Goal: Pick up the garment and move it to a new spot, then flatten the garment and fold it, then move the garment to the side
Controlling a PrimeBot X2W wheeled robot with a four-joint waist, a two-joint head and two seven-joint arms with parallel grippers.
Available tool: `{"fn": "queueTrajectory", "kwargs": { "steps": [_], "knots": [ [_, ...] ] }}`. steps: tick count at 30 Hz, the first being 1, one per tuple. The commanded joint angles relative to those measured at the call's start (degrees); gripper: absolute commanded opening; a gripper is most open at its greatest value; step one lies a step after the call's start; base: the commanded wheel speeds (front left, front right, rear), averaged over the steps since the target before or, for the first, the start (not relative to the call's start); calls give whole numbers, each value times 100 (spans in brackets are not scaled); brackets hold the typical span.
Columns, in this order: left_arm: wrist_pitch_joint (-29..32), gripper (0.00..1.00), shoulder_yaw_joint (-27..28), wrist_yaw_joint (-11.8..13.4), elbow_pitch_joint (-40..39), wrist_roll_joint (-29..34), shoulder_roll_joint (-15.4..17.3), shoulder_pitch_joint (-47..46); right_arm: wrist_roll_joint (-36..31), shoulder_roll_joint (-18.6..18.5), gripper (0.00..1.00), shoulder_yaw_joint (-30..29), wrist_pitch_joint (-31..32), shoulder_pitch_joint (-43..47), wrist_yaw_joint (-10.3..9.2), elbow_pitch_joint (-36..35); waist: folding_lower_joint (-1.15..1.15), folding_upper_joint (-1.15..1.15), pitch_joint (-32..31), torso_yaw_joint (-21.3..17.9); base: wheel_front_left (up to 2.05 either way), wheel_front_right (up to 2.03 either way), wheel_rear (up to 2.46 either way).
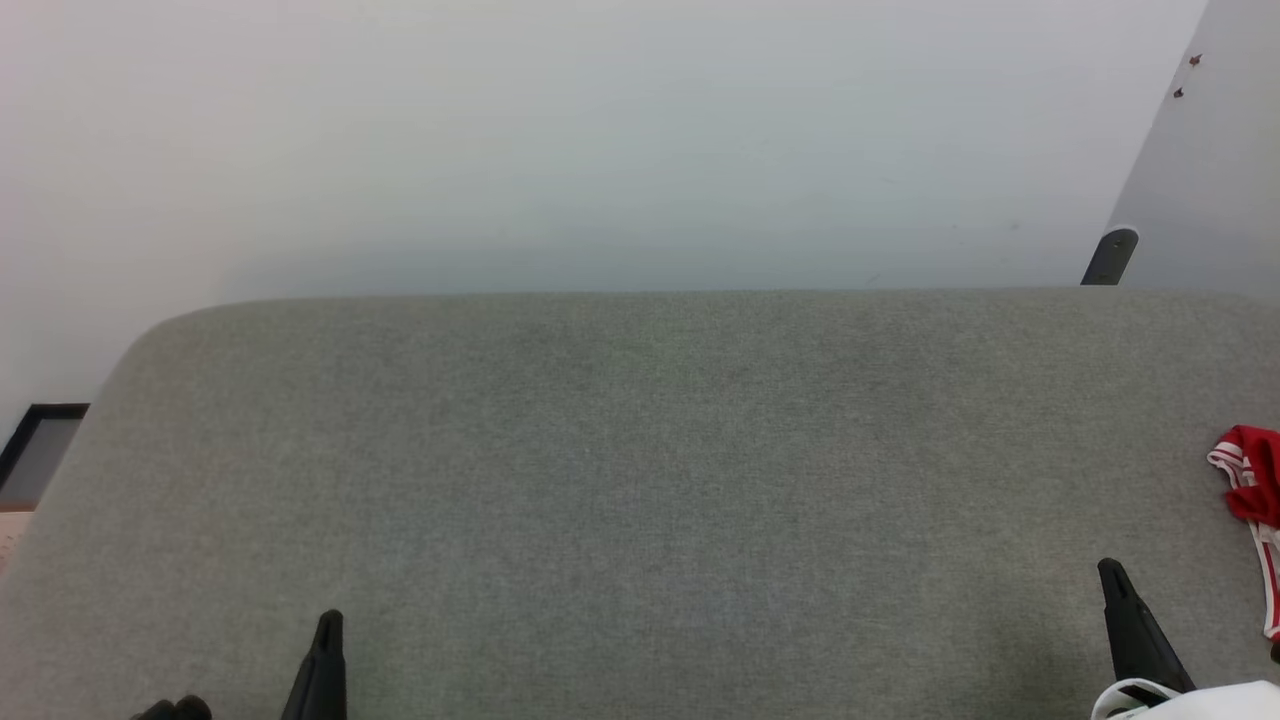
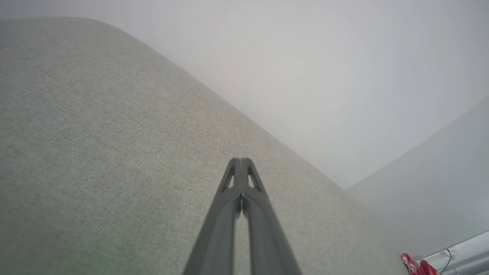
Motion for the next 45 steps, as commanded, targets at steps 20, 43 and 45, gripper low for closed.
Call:
{"fn": "queueTrajectory", "kwargs": {
  "steps": [20,43,45],
  "knots": [
    [407,0,95,-8,109,-1465,-75,-483,1481,56,0,-61,207,-435,-2,244,0,0,72,-33,0,0,0],
    [785,0,162,-11,261,-2757,-169,-815,2803,114,0,-100,387,-718,-3,529,0,0,156,-71,0,0,0],
    [811,0,167,-12,270,-2855,-176,-843,2899,118,0,-102,405,-734,-3,551,0,0,163,-75,0,0,0]
  ]
}}
